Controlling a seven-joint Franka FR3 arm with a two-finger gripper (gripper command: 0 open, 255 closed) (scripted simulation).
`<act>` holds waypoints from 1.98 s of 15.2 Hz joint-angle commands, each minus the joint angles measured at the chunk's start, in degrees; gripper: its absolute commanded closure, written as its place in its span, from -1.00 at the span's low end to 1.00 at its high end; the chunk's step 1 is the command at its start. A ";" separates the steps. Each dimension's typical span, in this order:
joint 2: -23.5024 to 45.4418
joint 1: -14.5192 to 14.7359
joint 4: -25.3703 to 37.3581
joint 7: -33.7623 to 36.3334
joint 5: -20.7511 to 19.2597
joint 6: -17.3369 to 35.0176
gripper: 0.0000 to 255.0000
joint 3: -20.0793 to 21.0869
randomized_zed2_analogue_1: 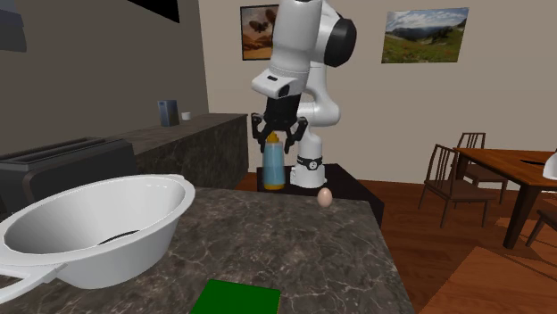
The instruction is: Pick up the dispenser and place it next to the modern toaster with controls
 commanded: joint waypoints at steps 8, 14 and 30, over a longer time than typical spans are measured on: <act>-1.31 0.18 5.54 -1.13 0.06 -6.77 1.00 0.27; -1.66 0.28 9.74 -1.96 0.08 -11.24 1.00 0.43; -0.31 0.45 23.52 -4.58 0.02 -23.43 1.00 0.73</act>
